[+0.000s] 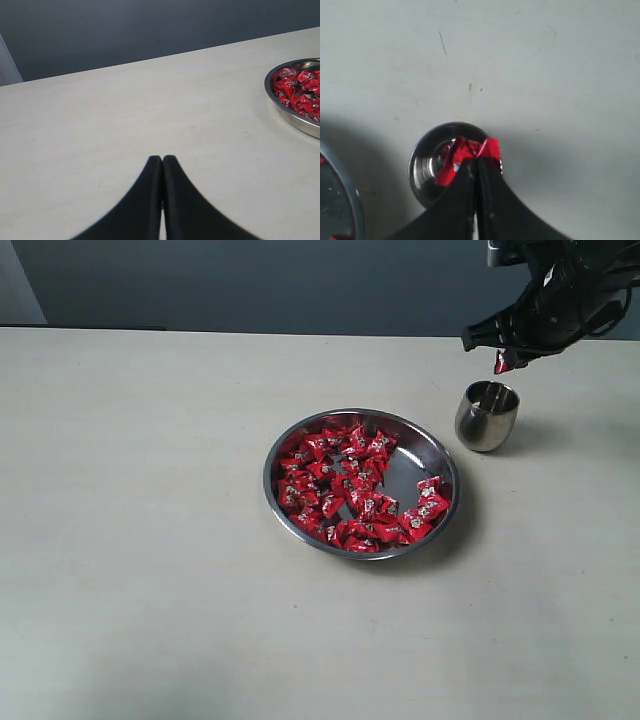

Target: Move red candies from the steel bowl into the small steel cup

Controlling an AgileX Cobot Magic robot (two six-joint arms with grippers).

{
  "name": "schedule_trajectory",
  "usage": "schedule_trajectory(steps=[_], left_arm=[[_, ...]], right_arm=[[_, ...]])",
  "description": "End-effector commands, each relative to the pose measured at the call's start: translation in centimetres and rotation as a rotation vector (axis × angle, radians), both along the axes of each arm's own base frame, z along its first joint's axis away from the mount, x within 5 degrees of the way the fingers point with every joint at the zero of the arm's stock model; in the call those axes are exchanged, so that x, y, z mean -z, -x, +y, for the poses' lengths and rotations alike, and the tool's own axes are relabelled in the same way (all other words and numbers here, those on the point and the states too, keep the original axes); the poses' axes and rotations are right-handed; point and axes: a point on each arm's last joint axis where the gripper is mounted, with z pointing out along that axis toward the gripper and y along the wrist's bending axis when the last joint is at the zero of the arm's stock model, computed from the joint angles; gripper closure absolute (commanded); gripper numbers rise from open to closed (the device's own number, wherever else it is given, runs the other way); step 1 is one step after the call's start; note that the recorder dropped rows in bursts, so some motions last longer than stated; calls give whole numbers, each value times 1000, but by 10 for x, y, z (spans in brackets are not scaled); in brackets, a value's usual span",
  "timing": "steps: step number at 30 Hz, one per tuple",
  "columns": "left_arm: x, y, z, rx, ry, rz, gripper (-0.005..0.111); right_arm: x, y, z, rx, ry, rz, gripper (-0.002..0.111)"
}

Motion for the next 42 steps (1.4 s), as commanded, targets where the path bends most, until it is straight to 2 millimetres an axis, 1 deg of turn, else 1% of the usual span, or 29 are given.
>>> schedule_trajectory(steps=[1,4,7,9,10,11,12,16,17,19,20,22,23,24,25,26,27,28,31,35,38,42], left_arm=[[-1,0,0,3,8,-10,106],[-1,0,0,3,8,-10,106],[-1,0,0,3,8,-10,106],[-1,0,0,3,8,-10,106],[-1,0,0,3,8,-10,106],[-1,0,0,3,8,-10,106],[-1,0,0,3,8,-10,106],[-1,0,0,3,8,-10,106],[-1,0,0,3,8,-10,106],[-1,0,0,3,8,-10,106],[-1,0,0,3,8,-10,106],[-1,0,0,3,8,-10,106],[-1,0,0,3,8,-10,106],[-1,0,0,3,8,-10,106],[-1,0,0,3,8,-10,106],[-1,0,0,3,8,-10,106],[-1,0,0,3,8,-10,106],[-1,0,0,3,8,-10,106],[-1,0,0,3,8,-10,106],[-1,0,0,3,8,-10,106],[-1,0,0,3,8,-10,106],[-1,0,0,3,8,-10,106]], right_arm=[[8,-4,-1,-19,1,6,109],[14,-5,0,-22,4,20,109],[14,-5,0,-36,7,19,108],[14,-5,0,-52,9,22,100],[14,-5,1,-51,6,22,92],[14,-5,1,-50,3,21,82],[14,-5,1,-50,3,21,79],[12,-5,2,-41,-18,19,80],[9,-4,3,-33,-39,13,80],[0,2,15,-55,-115,20,80],[-1,5,24,-98,-133,36,80],[-1,13,50,-237,-176,67,80],[-1,18,69,-316,-194,68,80],[-1,21,80,-356,-193,61,80],[1,25,96,-396,-184,53,80],[3,26,104,-413,-183,49,80],[11,27,112,-429,-180,65,80],[15,28,115,-435,-179,73,80],[38,26,118,-424,-181,135,80],[57,25,119,-424,-170,188,80],[68,24,119,-421,-166,213,80],[77,24,119,-420,-161,241,80]])
